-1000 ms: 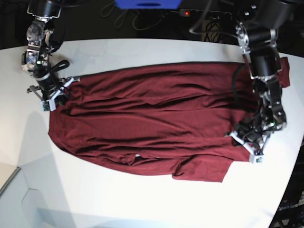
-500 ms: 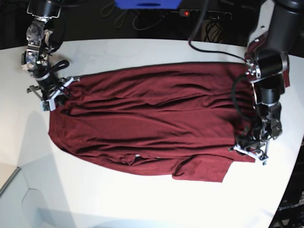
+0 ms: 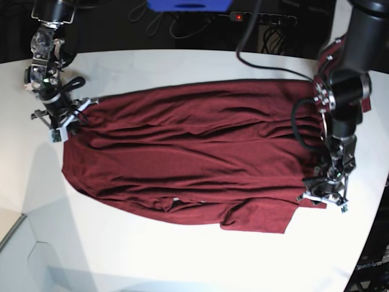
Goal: Layout the t-shirt on the table in an organized manner, then fold the t-shirt properly
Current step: 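Release the edge and move the left gripper along the shirt side, then press and smooth the shirt with both grippers toward its middle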
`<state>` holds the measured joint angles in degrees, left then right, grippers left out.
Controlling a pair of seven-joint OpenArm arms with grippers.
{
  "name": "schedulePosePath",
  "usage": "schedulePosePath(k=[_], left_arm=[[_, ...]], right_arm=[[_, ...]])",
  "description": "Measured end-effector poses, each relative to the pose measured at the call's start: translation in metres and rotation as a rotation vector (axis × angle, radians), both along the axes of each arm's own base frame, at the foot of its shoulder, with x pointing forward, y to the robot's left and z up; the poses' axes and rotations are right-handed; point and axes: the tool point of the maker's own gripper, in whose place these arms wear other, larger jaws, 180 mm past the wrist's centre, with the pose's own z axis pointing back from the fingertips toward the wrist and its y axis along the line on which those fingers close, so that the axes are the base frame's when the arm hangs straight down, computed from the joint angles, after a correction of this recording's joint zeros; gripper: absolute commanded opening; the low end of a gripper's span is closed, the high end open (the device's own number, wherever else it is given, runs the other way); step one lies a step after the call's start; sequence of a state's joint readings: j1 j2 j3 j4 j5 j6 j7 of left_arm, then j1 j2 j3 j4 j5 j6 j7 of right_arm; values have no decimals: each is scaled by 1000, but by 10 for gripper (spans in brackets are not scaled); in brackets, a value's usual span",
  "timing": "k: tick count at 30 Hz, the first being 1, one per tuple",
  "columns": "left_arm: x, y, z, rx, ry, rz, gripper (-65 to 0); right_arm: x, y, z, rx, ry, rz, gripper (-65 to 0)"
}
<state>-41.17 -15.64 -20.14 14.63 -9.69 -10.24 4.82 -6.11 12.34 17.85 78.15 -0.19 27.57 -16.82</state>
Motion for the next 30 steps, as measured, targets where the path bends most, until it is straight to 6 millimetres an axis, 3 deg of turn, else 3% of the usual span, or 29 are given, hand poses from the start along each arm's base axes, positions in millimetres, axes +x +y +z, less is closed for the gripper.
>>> schedulePosePath(k=[6,10,15,19,25,27,30], left_arm=[[19,19,28,-1,-81,52,-464],[23,9,31,-28,-12,3,-464],[27,5,63,0,-34,-62,-464],[-12,-7,64,-34,-38,-102,-465],[-65,-31,82,-17,-83,-190,-465],[-83,-36,68,-14,-59,-200,-465],[-114,-44,25,-46,61,-209,-465]], right_arm=[[1,-2,1,-5,1,0,-650],[6,-2,6,-13,-6,2,-650],[32,3,56,-53,-146,29,-650],[43,24,86,-34,-242,42,-650],[56,70,91,27,-263,121,-650],[62,98,93,70,-273,190,-650],[63,135,90,116,-265,280,-650]])
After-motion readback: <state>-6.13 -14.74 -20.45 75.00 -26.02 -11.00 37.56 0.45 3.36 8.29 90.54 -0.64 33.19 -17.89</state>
